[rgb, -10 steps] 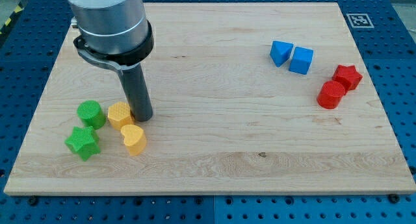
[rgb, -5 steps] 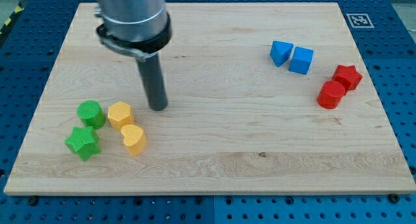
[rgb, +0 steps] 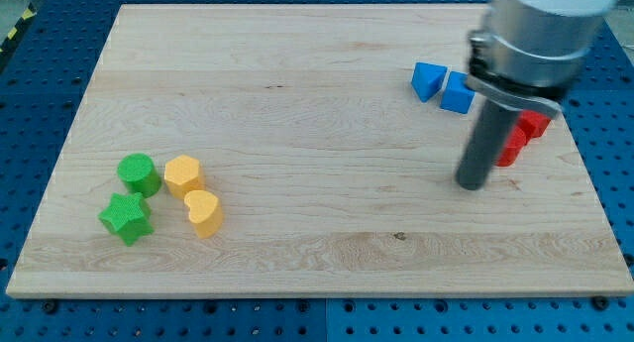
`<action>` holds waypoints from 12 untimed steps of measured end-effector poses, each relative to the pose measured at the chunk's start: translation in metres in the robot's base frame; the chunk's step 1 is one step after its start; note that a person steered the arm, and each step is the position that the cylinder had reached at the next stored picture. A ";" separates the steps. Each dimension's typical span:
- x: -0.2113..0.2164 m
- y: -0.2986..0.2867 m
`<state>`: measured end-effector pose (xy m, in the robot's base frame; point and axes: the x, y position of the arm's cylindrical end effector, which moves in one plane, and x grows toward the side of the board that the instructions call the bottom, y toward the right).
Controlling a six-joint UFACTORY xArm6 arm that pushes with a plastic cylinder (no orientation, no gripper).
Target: Move the red circle closer to the red star
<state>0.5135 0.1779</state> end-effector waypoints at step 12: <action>-0.008 0.059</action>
<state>0.5051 0.2372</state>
